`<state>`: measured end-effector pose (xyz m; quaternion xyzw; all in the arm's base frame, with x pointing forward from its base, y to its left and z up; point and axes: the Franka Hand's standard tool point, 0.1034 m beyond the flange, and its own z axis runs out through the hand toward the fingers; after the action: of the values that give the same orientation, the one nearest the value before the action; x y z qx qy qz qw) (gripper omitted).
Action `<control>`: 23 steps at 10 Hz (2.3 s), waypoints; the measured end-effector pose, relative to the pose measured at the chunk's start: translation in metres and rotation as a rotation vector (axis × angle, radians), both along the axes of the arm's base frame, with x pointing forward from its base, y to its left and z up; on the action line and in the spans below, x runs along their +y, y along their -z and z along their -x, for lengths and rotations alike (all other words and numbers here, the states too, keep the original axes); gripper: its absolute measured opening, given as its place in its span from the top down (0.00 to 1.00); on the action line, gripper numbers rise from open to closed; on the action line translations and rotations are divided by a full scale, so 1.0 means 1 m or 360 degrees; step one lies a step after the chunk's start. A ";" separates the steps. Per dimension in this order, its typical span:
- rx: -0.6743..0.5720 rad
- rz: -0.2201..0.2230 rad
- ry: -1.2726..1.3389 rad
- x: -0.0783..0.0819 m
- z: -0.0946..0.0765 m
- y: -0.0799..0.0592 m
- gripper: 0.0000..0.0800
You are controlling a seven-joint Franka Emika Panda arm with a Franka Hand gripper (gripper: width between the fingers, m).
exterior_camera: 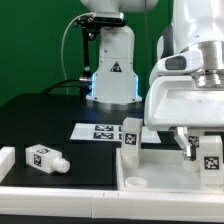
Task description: Assemble square table
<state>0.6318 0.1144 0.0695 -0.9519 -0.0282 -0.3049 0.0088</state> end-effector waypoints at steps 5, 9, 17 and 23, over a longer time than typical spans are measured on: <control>0.0324 -0.0035 -0.0022 0.001 0.000 -0.022 0.19; 0.0790 -0.0074 -0.0019 0.009 0.007 -0.020 0.19; 0.0809 -0.0123 0.0110 -0.001 -0.018 -0.015 0.22; 0.0809 -0.0341 0.0746 -0.009 -0.018 -0.012 0.64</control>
Offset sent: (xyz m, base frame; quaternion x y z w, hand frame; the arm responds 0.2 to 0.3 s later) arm 0.0031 0.0008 0.0290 0.0289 -0.1114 0.0240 0.9931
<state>0.6502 0.1050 0.0820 -0.9716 0.2259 -0.0534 0.0452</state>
